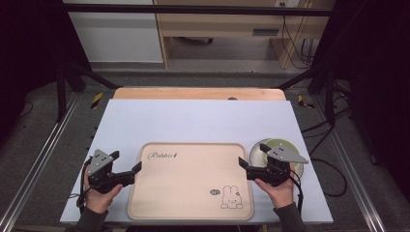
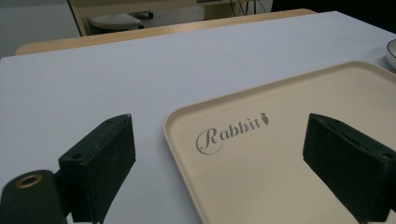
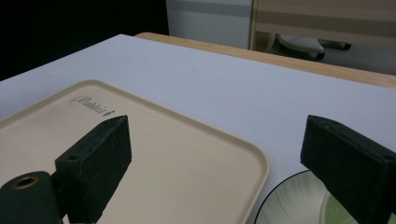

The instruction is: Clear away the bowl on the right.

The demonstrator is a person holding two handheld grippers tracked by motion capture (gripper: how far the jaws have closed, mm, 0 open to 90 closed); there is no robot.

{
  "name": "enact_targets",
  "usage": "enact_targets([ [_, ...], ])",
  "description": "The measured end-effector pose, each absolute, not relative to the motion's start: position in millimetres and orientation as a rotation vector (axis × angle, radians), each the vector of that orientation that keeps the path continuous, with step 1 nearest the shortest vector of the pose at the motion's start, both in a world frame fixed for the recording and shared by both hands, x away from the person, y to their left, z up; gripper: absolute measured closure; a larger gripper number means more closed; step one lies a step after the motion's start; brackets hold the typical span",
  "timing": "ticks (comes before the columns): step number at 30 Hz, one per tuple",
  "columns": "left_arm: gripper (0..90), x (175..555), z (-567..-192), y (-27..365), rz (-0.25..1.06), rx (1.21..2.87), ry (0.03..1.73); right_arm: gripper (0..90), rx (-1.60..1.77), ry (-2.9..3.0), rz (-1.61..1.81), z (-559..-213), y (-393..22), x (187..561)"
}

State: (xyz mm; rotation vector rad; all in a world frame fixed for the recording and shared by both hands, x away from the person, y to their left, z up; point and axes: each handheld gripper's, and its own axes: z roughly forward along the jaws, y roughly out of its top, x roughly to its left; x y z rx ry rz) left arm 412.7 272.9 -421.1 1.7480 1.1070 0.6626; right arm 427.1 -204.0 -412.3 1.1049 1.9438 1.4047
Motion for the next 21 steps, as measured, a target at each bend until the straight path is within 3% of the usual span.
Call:
enact_targets([
  [21,9.1,413.1,-421.5,274.1,0.664,1.735,1.109,10.1,1.145,1.939,1.378,-409.6,-214.1,425.4],
])
